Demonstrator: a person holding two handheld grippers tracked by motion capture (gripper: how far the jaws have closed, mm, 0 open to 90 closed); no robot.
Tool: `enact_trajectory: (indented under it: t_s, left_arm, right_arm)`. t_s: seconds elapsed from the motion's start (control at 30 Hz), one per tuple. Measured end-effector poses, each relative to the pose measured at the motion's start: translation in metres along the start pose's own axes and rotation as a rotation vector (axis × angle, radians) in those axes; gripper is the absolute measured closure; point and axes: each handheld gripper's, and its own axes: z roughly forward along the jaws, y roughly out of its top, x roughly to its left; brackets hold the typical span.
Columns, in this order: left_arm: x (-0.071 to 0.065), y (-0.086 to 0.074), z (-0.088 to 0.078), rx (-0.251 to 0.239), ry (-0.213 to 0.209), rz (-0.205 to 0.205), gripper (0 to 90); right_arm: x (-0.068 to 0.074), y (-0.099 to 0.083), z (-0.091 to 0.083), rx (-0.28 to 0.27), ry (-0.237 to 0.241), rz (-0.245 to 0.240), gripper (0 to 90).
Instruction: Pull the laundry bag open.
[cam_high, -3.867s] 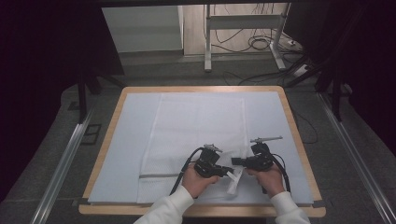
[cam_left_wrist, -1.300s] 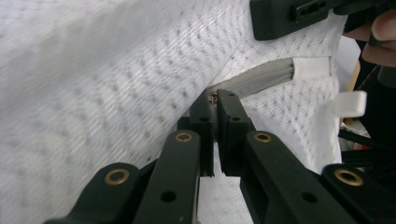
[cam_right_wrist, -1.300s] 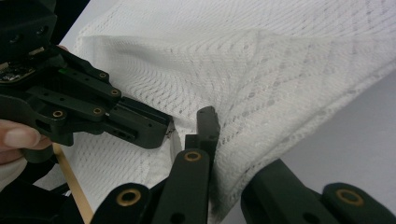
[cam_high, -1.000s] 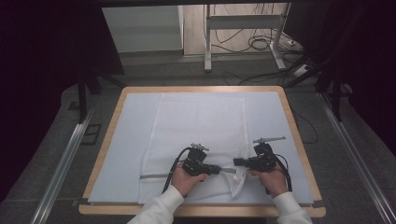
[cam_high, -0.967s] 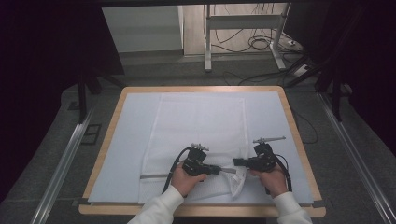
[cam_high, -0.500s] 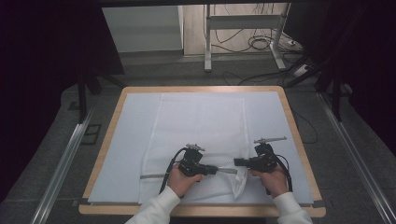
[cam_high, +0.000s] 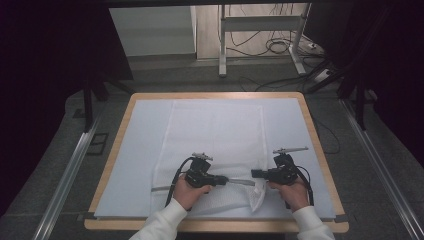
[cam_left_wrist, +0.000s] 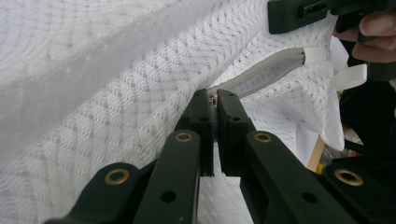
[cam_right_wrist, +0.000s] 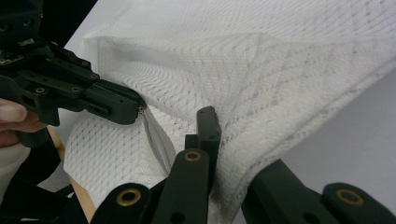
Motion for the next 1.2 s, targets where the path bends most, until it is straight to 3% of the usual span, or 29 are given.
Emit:
enact_trajectory:
  t_s: [0.27, 1.2]
  left_arm:
    - [0.002, -0.004, -0.003, 0.003, 0.013, -0.003, 86.8]
    - [0.019, -0.015, -0.024, -0.010, 0.001, -0.061, 86.8]
  right_arm:
    - [0.000, 0.000, 0.000, -0.003, -0.001, 0.000, 88.6]
    - [-0.001, -0.002, -0.002, -0.010, -0.009, 0.006, 88.6]
